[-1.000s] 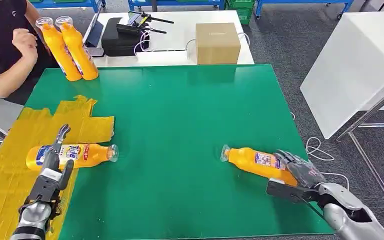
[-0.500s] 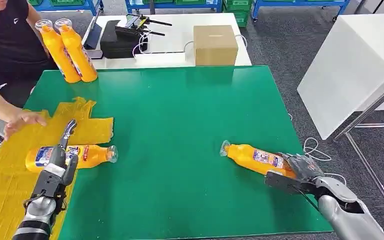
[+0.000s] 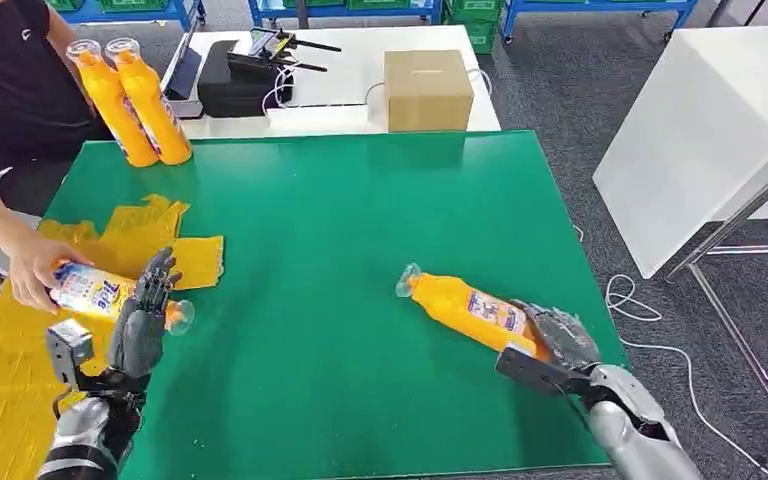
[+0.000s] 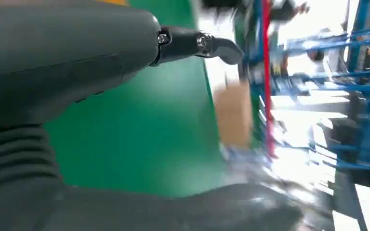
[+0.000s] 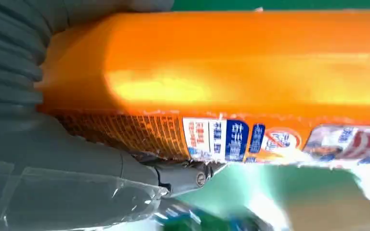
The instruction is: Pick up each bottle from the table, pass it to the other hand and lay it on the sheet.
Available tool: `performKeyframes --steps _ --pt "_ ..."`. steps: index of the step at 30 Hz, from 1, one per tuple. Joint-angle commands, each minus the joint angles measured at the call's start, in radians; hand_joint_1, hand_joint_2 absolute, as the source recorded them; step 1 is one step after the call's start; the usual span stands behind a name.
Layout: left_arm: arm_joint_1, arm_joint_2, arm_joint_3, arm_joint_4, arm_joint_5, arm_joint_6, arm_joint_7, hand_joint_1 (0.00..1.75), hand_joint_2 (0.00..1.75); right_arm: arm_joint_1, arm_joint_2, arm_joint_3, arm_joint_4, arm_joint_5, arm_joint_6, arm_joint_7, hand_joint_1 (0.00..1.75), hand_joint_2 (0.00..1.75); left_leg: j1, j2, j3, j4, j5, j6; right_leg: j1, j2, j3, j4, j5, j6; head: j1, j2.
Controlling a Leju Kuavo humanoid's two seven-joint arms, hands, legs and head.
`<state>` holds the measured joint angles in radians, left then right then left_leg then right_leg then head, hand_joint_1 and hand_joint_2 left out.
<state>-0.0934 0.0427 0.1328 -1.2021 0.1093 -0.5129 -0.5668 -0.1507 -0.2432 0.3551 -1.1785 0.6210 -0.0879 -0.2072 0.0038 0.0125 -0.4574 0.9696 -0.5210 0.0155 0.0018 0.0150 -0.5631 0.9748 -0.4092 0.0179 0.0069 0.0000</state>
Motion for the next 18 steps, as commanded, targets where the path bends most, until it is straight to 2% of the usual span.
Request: performKeyframes --steps 1,3,4,6,9,11,14,18 --pt "0.065 -0.061 0.09 -0.026 0.063 -0.062 0.034 0.0 1.75 0.022 0.18 -0.03 -0.132 0.004 -0.045 0.023 1.75 1.75 0.002 0.005 -0.001 -0.001 -0.001 -0.002 0.002 0.004 -0.003 0.0 0.0 -0.001 -0.004 0.0" --pt "0.06 -0.06 0.089 -0.024 0.064 -0.063 0.035 0.0 1.75 0.024 0.173 -0.035 -0.128 -0.004 -0.043 0.014 1.75 1.75 0.0 -0.004 -0.005 0.0 0.001 -0.001 0.001 -0.003 -0.007 0.0 -0.001 0.0 -0.002 0.0" --pt "0.059 -0.064 0.092 -0.011 0.117 -0.098 0.059 0.0 1.75 0.025 0.178 -0.036 -0.135 0.0 -0.08 -0.024 1.75 1.75 0.001 -0.009 -0.006 0.0 0.001 -0.002 0.002 -0.007 -0.006 0.0 -0.001 0.0 -0.002 0.0" --pt "0.099 -0.077 0.083 -0.046 0.197 -0.163 0.091 0.0 1.75 0.051 0.222 -0.008 -0.221 -0.005 -0.111 -0.07 1.75 1.75 0.0 -0.009 -0.007 0.0 0.0 -0.001 0.002 -0.007 -0.006 0.0 -0.001 0.001 -0.002 0.0" --pt "0.133 -0.104 0.024 -0.095 0.228 -0.188 0.112 0.0 1.75 0.062 0.279 0.086 -0.295 0.039 -0.162 -0.047 1.75 1.75 0.0 -0.005 -0.009 0.0 -0.001 -0.001 0.0 -0.003 -0.008 0.001 -0.001 0.0 -0.002 0.0" --pt "0.119 -0.107 -0.04 -0.098 0.235 -0.173 0.117 0.0 1.75 0.024 0.3 0.153 -0.267 0.024 -0.17 -0.02 1.75 1.75 0.0 -0.003 -0.009 0.0 -0.001 -0.002 0.0 -0.002 -0.009 0.002 -0.001 0.0 -0.003 0.0" --pt "0.058 -0.102 -0.128 -0.046 0.251 -0.15 0.123 0.0 1.75 -0.084 0.356 0.212 -0.128 -0.009 -0.163 -0.005 1.75 1.75 0.0 -0.006 -0.011 0.001 0.0 -0.002 0.0 -0.006 -0.011 0.001 -0.001 0.0 -0.002 0.0" --pt "0.008 -0.097 -0.186 0.004 0.277 -0.139 0.12 0.0 1.75 -0.166 0.423 0.262 0.025 -0.029 -0.152 0.007 1.75 1.75 0.0 -0.004 -0.012 0.0 0.001 -0.002 0.0 -0.004 -0.011 0.0 0.001 0.0 -0.002 0.0"
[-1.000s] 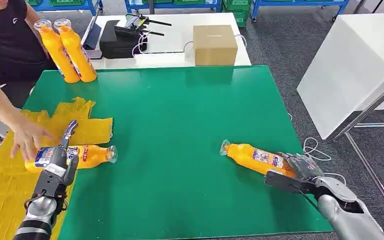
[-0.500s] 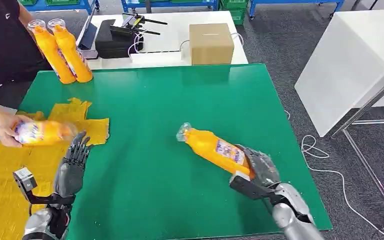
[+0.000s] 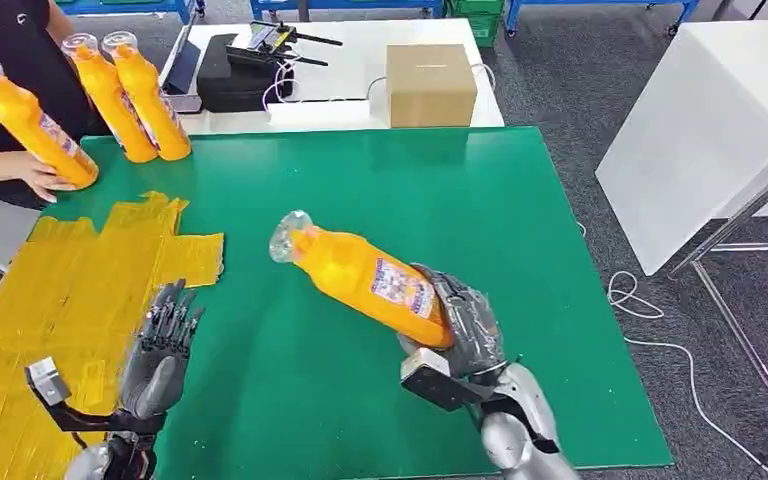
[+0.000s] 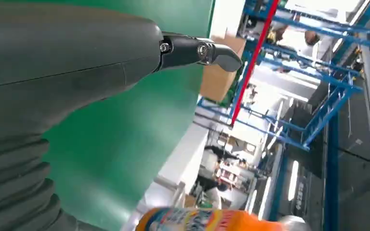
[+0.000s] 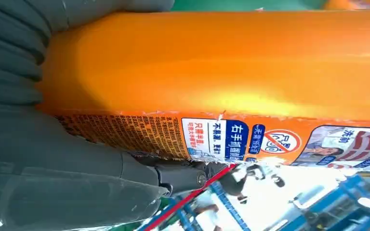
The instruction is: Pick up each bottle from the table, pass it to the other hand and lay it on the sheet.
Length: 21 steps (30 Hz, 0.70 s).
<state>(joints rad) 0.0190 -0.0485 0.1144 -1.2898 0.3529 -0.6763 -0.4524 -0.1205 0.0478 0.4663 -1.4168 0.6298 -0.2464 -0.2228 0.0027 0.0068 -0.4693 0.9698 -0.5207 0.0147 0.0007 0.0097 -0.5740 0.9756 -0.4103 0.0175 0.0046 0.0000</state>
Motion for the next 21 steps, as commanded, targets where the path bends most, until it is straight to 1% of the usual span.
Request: performKeyframes --steps 1,4,8,10,12,21 --pt "-0.118 -0.008 -0.178 0.105 0.042 0.022 0.007 0.0 1.75 -0.216 0.156 0.159 0.317 -0.047 0.004 0.021 1.75 1.75 0.002 0.001 0.001 -0.001 0.001 -0.001 0.002 0.001 0.001 -0.002 0.002 0.0 0.0 0.0" --pt "-0.132 -0.014 -0.202 0.127 0.087 0.001 0.023 0.0 1.75 -0.247 0.187 0.176 0.415 -0.061 -0.004 0.017 1.75 1.75 0.001 0.0 0.003 -0.002 0.001 -0.001 0.001 0.0 0.002 -0.002 0.001 0.0 0.0 0.0" --pt "-0.149 -0.025 -0.23 0.144 0.076 0.016 0.022 0.0 1.75 -0.269 0.208 0.187 0.49 -0.072 0.004 0.014 1.75 1.75 0.0 -0.001 0.004 -0.001 0.002 -0.001 0.001 -0.001 0.002 0.0 0.0 0.0 0.0 0.0" --pt "-0.151 -0.03 -0.232 0.145 0.076 0.017 0.023 0.0 1.75 -0.27 0.212 0.189 0.49 -0.072 0.005 0.014 1.75 1.75 0.002 -0.002 0.005 -0.002 0.001 -0.001 0.003 -0.002 0.004 -0.002 0.0 0.001 0.0 0.0" --pt "-0.151 -0.03 -0.232 0.145 0.076 0.017 0.023 0.0 1.75 -0.27 0.212 0.189 0.49 -0.072 0.005 0.014 1.75 1.75 0.0 -0.001 0.002 -0.001 0.002 -0.001 0.001 -0.001 0.001 0.0 0.0 0.001 0.0 0.0" --pt "-0.152 -0.028 -0.231 0.145 0.077 0.018 0.024 0.0 1.75 -0.271 0.21 0.188 0.491 -0.072 0.005 0.014 1.75 1.75 0.001 -0.002 0.002 -0.001 0.002 -0.001 0.001 -0.002 0.002 -0.001 0.001 0.0 0.0 0.0"
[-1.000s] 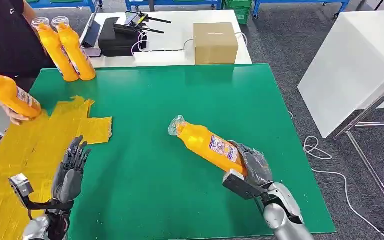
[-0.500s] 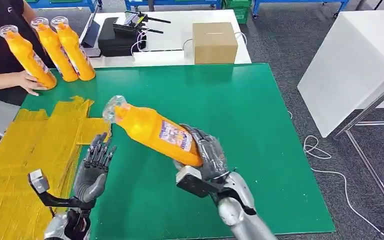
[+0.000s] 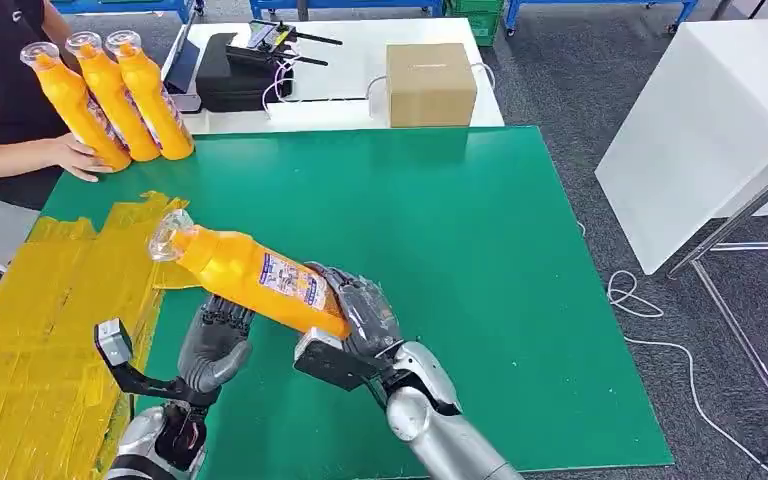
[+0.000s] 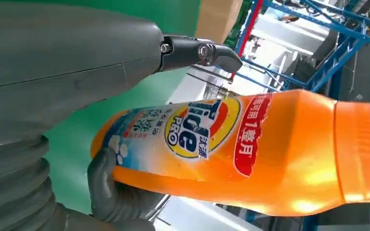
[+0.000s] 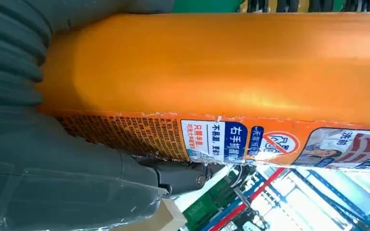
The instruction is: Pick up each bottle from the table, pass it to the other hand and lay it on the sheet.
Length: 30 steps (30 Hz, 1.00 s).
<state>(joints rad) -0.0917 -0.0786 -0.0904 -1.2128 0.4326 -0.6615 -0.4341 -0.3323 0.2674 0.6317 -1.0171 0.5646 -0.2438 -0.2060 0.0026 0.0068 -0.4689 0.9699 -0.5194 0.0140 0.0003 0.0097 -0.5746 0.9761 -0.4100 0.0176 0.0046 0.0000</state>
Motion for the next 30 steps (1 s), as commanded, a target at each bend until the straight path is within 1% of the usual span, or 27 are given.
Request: performKeyframes --steps 1,10,18,19,20,21,22,24,26,28,30 --pt "-0.041 0.003 -0.026 0.068 -0.003 0.003 0.005 0.0 1.75 -0.059 -0.009 0.022 0.092 -0.007 0.002 -0.003 1.75 1.75 0.0 -0.002 0.001 -0.001 0.0 0.0 0.0 -0.002 0.001 -0.001 0.0 0.0 0.0 0.0" --pt "-0.047 0.004 -0.034 0.072 -0.005 0.003 0.0 0.0 1.75 -0.064 -0.001 0.029 0.113 -0.009 0.012 0.0 1.75 1.75 0.001 -0.002 0.001 -0.001 0.0 0.0 0.001 -0.002 0.002 -0.001 0.0 0.001 0.0 0.0" --pt "-0.079 -0.001 -0.053 0.095 -0.003 0.01 -0.009 0.0 1.75 -0.078 0.071 0.1 0.284 0.023 0.023 0.001 1.75 1.75 0.002 -0.002 0.003 -0.002 0.0 -0.001 0.002 -0.002 0.004 -0.003 0.0 0.0 0.0 0.0" --pt "-0.081 -0.002 -0.05 0.099 -0.004 0.016 -0.011 0.0 1.75 -0.078 0.08 0.122 0.302 0.038 0.029 -0.003 1.75 1.75 0.002 -0.002 0.003 -0.002 0.0 -0.001 0.002 -0.002 0.004 -0.003 0.0 0.0 0.0 0.0" --pt "-0.079 -0.001 -0.045 0.097 -0.011 0.025 -0.023 0.0 1.75 -0.067 0.082 0.176 0.299 0.042 0.039 0.001 1.75 1.75 0.002 -0.002 0.003 -0.002 0.0 -0.001 0.002 -0.002 0.004 -0.003 0.0 0.0 0.0 0.0" --pt "-0.072 -0.006 -0.003 0.09 -0.031 0.108 -0.066 0.0 1.75 -0.084 0.08 0.317 0.313 0.11 0.166 -0.081 1.75 1.75 0.002 -0.002 0.003 -0.001 0.0 -0.001 0.002 -0.002 0.003 -0.002 0.0 0.0 0.0 0.0" --pt "-0.069 0.018 0.023 0.103 -0.02 0.091 -0.074 0.0 1.75 -0.031 0.082 0.394 0.267 0.102 0.132 -0.023 1.75 1.75 0.001 0.0 0.002 -0.001 0.0 -0.001 0.001 0.0 0.002 -0.001 0.0 0.0 0.0 0.0" --pt "-0.069 0.018 0.066 0.116 -0.035 0.051 -0.069 0.0 1.75 -0.035 0.082 0.484 0.277 0.026 0.068 0.032 1.75 1.75 0.003 0.004 0.006 -0.003 -0.001 -0.002 0.003 0.004 0.004 -0.003 0.0 -0.001 0.0 0.0" --pt "-0.069 0.011 0.07 0.115 -0.04 0.048 -0.067 0.0 1.75 -0.046 0.082 0.475 0.298 0.014 0.062 0.029 1.75 1.75 0.003 0.004 0.005 -0.003 -0.001 -0.002 0.002 0.004 0.004 -0.003 0.0 0.0 0.0 0.0" --pt "-0.068 0.001 0.07 0.11 -0.049 0.054 -0.066 0.0 1.75 -0.057 0.082 0.461 0.318 0.008 0.065 0.014 1.75 1.75 0.001 -0.003 0.002 -0.002 0.0 -0.001 0.002 -0.003 0.002 -0.002 -0.001 0.0 0.0 0.0" --pt "-0.069 0.0 0.069 0.11 -0.051 0.057 -0.065 0.0 1.75 -0.06 0.082 0.456 0.323 0.007 0.07 0.012 1.75 1.75 0.003 -0.005 0.003 -0.002 0.0 -0.001 0.005 -0.004 0.004 -0.003 0.0 0.0 0.0 0.0"
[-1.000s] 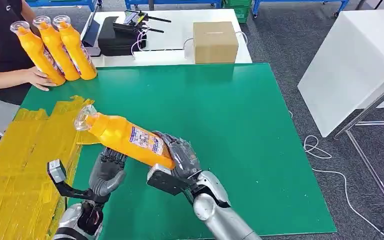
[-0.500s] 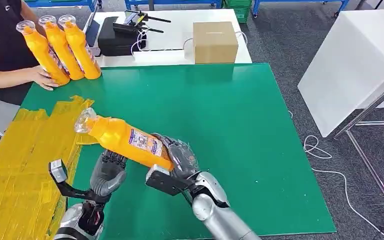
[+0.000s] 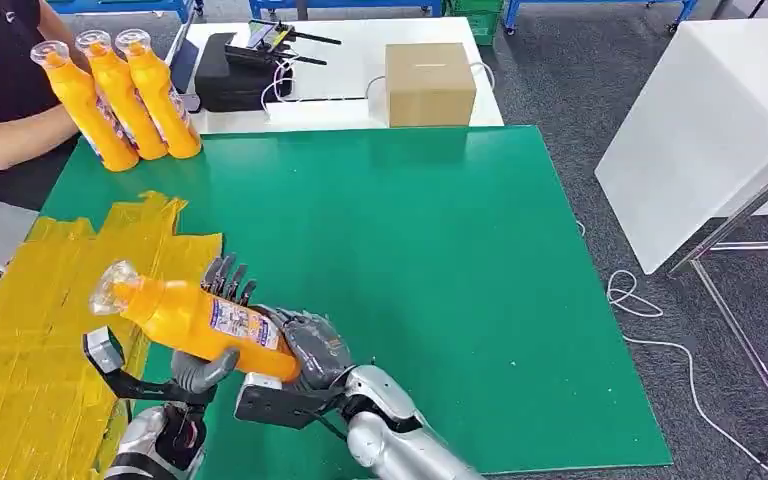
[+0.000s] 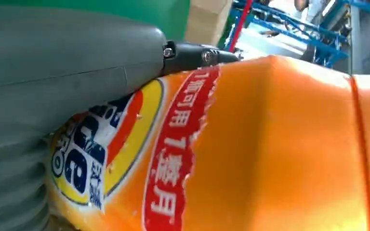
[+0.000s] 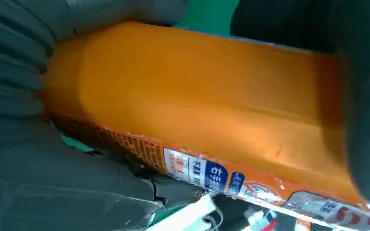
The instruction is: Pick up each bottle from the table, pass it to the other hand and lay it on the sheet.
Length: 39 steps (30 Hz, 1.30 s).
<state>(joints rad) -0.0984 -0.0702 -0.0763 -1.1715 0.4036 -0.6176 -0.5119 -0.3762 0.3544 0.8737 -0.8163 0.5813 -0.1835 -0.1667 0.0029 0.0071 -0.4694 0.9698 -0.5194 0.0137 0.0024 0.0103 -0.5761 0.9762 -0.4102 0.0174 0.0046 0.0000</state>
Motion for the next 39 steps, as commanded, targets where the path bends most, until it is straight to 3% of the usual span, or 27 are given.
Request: performKeyframes --steps 1,14,15,16,35,36,37,39 --pt "-0.063 -0.01 0.055 0.068 -0.025 0.015 0.013 0.0 1.75 -0.018 -0.005 0.212 0.123 -0.01 0.018 -0.03 1.75 1.75 0.001 -0.003 0.002 -0.001 0.0 0.0 0.001 -0.003 0.003 -0.002 0.0 0.001 0.0 0.0" --pt "-0.062 -0.01 0.057 0.064 -0.038 0.012 0.006 0.0 1.75 -0.015 -0.005 0.198 0.122 -0.015 0.024 -0.027 1.75 1.75 0.001 -0.005 0.002 -0.001 0.0 -0.001 0.001 -0.005 0.003 -0.002 -0.001 0.0 0.0 0.0" --pt "-0.062 -0.011 0.058 0.063 -0.038 0.012 0.005 0.63 1.75 -0.015 -0.005 0.198 0.123 -0.015 0.024 -0.027 1.75 1.75 0.001 -0.005 0.002 -0.001 0.001 -0.001 0.001 -0.006 0.004 -0.003 -0.001 0.0 0.0 0.0" --pt "-0.06 -0.014 0.06 0.06 -0.039 0.01 0.0 1.75 1.75 -0.014 -0.005 0.198 0.123 -0.014 0.024 -0.026 1.75 1.75 0.001 -0.004 0.001 -0.001 0.0 -0.001 0.001 -0.005 0.003 -0.002 0.0 0.0 0.0 0.0" --pt "-0.041 -0.025 0.083 0.028 -0.048 -0.003 -0.015 1.75 1.75 0.002 -0.012 0.118 0.127 0.053 -0.013 -0.028 1.75 1.75 0.002 -0.007 0.003 -0.002 0.001 -0.001 0.002 -0.007 0.005 -0.003 -0.001 0.001 0.0 0.0" --pt "-0.038 -0.024 0.086 0.024 -0.049 0.0 -0.016 1.75 1.75 0.007 -0.016 0.108 0.119 0.062 -0.023 -0.028 0.42 1.75 0.001 -0.005 0.002 -0.001 0.001 -0.001 0.001 -0.005 0.004 -0.002 0.0 0.0 0.0 0.0" --pt "-0.033 -0.02 0.09 0.013 -0.061 0.009 -0.023 1.75 1.75 0.016 -0.026 0.094 0.099 0.075 -0.051 -0.029 0.0 1.75 0.001 -0.006 0.003 -0.001 0.001 -0.001 0.002 -0.007 0.005 -0.003 -0.001 0.001 0.0 0.0" --pt "-0.028 -0.019 0.103 -0.004 -0.105 0.045 -0.042 1.75 1.75 0.033 -0.045 0.071 0.061 0.095 -0.057 -0.023 0.0 1.75 0.001 -0.006 0.002 -0.001 0.001 -0.001 0.002 -0.006 0.004 -0.003 0.0 0.001 0.0 0.0"
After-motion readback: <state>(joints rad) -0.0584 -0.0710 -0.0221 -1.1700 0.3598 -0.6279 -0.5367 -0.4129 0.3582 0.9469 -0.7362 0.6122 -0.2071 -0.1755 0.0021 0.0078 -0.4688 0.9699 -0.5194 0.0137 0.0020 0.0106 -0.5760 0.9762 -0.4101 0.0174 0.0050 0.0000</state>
